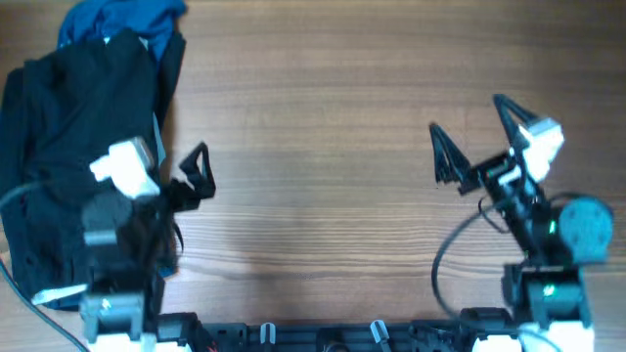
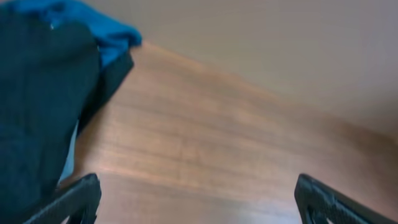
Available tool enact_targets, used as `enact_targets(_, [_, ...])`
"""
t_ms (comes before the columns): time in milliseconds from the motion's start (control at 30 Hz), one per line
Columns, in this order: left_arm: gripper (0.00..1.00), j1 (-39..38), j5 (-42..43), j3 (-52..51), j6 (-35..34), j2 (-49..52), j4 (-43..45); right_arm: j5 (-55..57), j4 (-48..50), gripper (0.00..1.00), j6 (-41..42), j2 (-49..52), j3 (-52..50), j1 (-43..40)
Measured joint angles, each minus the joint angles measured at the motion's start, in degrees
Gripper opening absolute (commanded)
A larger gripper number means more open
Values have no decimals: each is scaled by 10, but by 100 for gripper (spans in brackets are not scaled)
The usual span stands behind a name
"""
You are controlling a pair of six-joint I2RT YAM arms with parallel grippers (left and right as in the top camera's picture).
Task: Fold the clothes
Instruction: 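Move both grippers from rest toward the clothes pile at left, then grasp the black shorts on the pile with the left gripper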
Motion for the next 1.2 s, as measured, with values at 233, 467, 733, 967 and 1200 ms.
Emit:
enact_targets(233, [100, 0, 5, 336, 64, 297, -269, -74, -335, 100, -69, 388, 341, 0])
enact_targets(467, [100, 0, -24, 355, 75, 428, -304, -82, -354, 100, -17, 467, 355, 0])
enact_targets(733, [100, 231, -150, 355, -74, 447, -402, -82, -353, 100, -16, 472, 356, 3])
enact_targets(967, [97, 448, -142, 355, -85, 447, -374, -73, -351, 98, -14, 497, 356, 16])
enact_targets(1200, [82, 469, -132, 356, -8, 586, -274, -62, -351, 98, -10, 500, 357, 16])
